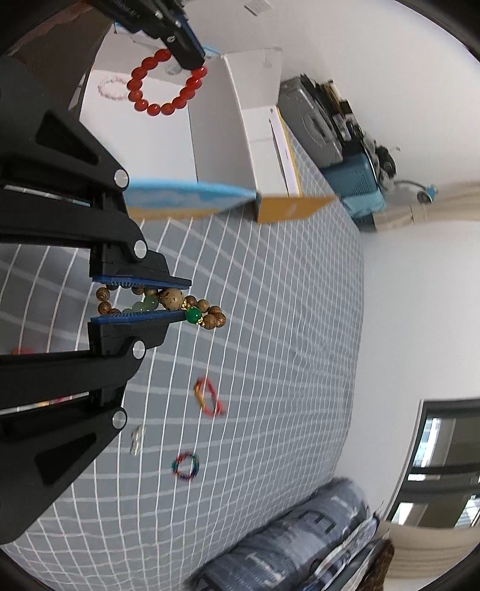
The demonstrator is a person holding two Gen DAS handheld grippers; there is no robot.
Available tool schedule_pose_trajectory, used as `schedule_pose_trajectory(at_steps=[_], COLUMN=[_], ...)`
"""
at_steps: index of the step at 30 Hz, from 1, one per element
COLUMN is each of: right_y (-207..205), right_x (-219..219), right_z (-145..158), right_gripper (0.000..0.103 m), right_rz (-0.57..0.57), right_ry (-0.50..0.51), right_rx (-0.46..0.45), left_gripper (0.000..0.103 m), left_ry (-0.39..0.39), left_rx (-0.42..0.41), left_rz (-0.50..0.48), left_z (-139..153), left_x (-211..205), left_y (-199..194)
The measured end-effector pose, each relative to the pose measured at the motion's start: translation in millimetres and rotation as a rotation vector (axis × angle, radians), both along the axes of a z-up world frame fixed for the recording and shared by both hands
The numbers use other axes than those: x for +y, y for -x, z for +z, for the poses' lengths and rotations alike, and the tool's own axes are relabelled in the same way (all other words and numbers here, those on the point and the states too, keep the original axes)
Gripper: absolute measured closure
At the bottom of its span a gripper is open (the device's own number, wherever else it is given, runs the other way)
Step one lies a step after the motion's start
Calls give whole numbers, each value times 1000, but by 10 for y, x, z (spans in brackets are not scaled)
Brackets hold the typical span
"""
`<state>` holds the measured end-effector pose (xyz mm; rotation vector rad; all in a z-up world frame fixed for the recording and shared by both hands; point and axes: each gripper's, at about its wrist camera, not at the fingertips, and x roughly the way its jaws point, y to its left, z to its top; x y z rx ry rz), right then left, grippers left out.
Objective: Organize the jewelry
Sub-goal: 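Carry the red bracelet in the left tool and wooden bracelet in the right tool over the box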
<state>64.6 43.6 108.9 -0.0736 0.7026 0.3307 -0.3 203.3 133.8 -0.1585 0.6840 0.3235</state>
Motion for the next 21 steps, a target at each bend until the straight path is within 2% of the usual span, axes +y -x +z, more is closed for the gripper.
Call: schedule_pose_trajectory(at_steps=[11,21], right_y=[106,25], right_x=[913,1570], right_z=[-87,-445], right_gripper=[92,93], right_rz=[142,236], right_ry=[11,55], right_rx=[15,113], left_gripper=[90,90], left_ry=[18,48], left_rx=[64,130], left_rz=[161,235], left_z=[-252,-504], left_x=[750,1179], left_y=[287,357])
